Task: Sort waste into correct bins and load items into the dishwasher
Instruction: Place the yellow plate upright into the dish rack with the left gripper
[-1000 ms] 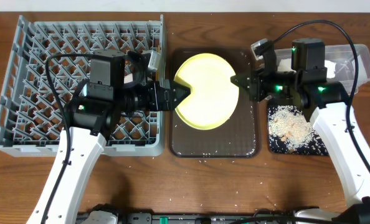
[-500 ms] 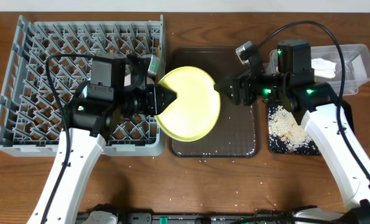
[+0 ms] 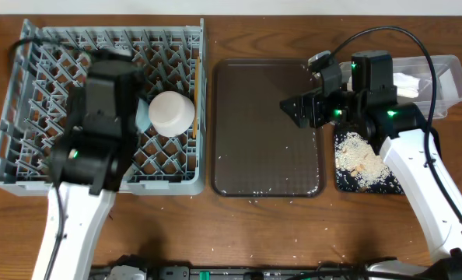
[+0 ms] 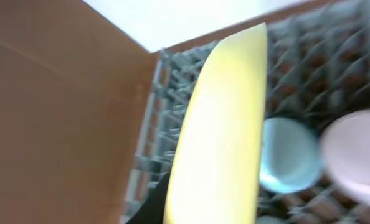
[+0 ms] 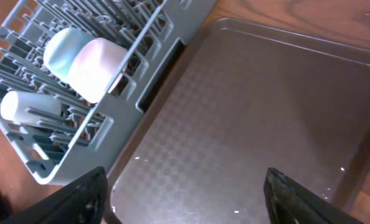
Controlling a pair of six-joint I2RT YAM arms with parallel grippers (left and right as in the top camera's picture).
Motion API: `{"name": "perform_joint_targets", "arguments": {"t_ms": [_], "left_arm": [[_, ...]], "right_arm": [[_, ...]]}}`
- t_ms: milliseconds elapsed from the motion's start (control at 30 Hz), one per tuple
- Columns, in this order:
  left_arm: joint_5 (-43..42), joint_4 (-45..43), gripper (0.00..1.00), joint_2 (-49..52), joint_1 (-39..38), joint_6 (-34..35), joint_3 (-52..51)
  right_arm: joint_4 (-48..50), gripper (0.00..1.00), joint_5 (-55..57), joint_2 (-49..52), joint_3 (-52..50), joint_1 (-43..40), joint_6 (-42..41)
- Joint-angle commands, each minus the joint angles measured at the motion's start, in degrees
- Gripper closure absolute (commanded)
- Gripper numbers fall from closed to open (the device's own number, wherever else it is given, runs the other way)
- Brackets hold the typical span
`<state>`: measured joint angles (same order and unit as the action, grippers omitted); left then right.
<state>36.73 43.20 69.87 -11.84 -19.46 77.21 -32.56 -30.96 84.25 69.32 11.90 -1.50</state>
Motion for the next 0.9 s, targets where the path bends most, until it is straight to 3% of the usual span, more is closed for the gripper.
{"name": "perform_joint_targets", "arguments": {"t_ms": [0,167,300,500,733,867], "left_arm": [[8.3,-1.8,0.92,4.9,1.5,-10.1,0.7],[7.0,-6.8,0.92,11.8,6.4,-9.5,0.7],[-1.2,-9.1,0.93,16.4,10.8,-9.1,0.7],[-9.9,-9.2,0.93,17.7,14.8,-5.2,0.7],[-10.9,-10.5,0.92,18.6,18.8,-5.9,0.6],[-15.8,-10.8,0.92,21.0,19.6,-4.4,0.3]], "right_arm": [[-0.2,0.20,1.2,-1.1,0.2,-0.3,-0.6],[-0.4,0.19,1.2,-1.1,0.2,-0.3,-1.2],[-1.0,0.19,1.2,-1.1,0.2,-0.3,-1.2],[-1.2,0.18,1.2,-1.1,0.2,-0.3,-1.2],[-1.2,0.18,1.2,-1.1,0.2,-0.3,-1.2],[-1.1,0.18,1.2,-1.1,0.2,-0.3,-1.2]]}}
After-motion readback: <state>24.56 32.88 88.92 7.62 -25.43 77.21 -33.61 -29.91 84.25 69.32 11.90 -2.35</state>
